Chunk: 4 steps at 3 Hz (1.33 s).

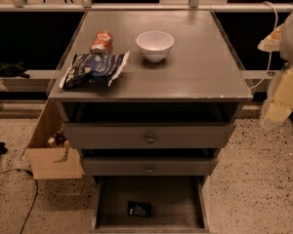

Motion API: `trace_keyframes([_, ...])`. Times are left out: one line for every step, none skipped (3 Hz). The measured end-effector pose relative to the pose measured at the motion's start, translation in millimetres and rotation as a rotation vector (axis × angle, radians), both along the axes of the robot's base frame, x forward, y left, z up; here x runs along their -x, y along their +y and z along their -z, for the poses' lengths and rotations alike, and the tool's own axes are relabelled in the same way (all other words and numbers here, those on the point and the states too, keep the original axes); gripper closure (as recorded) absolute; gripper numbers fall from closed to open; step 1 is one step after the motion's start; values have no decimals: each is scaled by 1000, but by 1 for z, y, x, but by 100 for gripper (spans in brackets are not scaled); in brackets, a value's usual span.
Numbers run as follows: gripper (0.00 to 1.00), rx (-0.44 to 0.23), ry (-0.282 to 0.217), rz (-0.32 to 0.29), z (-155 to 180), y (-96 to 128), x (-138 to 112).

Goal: Pick rxbar blueberry from bottom drawer and place on counter

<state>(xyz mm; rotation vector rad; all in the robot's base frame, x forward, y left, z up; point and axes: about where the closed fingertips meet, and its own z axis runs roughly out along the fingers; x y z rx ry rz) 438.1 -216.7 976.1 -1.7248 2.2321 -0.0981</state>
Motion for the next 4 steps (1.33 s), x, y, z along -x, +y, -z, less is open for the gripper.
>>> trace_keyframes([0,0,0,0,0,0,0])
trace_keyframes([0,-103,7,7,8,-6,-2])
trace_keyframes([0,-308,36,32,68,-33,-15])
trace_keyframes([0,-662,57,101,154,-54,-25])
